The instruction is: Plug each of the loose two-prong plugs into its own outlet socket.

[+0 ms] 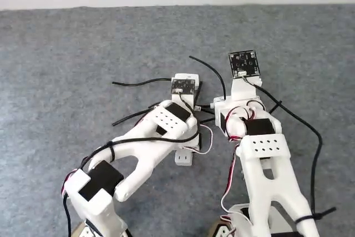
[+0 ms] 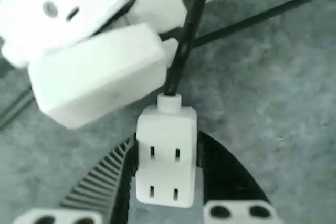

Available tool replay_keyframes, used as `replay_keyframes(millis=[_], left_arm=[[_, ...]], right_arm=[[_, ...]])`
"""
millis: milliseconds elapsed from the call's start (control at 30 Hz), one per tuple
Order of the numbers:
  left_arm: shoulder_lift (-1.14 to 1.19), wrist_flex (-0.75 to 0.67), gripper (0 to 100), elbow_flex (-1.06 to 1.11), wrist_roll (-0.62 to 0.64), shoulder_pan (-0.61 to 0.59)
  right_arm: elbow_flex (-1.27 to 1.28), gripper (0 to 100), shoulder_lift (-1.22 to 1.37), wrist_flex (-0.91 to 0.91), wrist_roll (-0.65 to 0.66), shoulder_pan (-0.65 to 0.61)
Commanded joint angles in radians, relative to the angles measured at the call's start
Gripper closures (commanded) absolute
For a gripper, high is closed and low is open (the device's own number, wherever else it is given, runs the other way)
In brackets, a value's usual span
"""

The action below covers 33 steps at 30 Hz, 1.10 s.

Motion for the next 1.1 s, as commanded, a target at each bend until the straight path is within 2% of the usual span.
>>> replay_keyframes(millis=[0, 100, 167, 300, 400, 667, 833, 967, 1067], left_arm=[[0.002, -0.028, 98, 0.005, -0.107, -0.061], [-0.003, -0.028, 98, 0.002, -0.187, -0.063], [-0.003, -0.023, 93, 0.001, -0.222, -0.058], [-0.002, 0.028, 81, -0.021, -0.229, -0.057], [0.005, 0.035, 77, -0.031, -0.23, -0.054], [-0.006, 0.038, 77, -0.039, -0.218, -0.049], [-0.114, 0.046, 77, 0.018, -0.236, -0.041], [-0.201, 0.012, 77, 0.147, -0.302, 0.061], [-0.226, -0.084, 85, 0.239, -0.305, 0.115]], right_arm=[[-0.017, 99.0, -0.012, -0.021, 0.015, 0.019], [-0.017, 99.0, -0.012, -0.021, 0.015, 0.024], [-0.017, 99.0, -0.012, -0.021, 0.015, 0.027], [-0.017, 99.0, -0.012, -0.021, 0.015, 0.027], [-0.017, 99.0, -0.012, -0.021, 0.015, 0.027], [-0.017, 99.0, -0.01, -0.021, 0.015, 0.027], [-0.017, 99.0, -0.01, -0.021, 0.015, 0.027], [-0.017, 99.0, -0.012, -0.019, 0.015, 0.028], [-0.017, 99.0, -0.012, -0.016, 0.015, 0.03]])
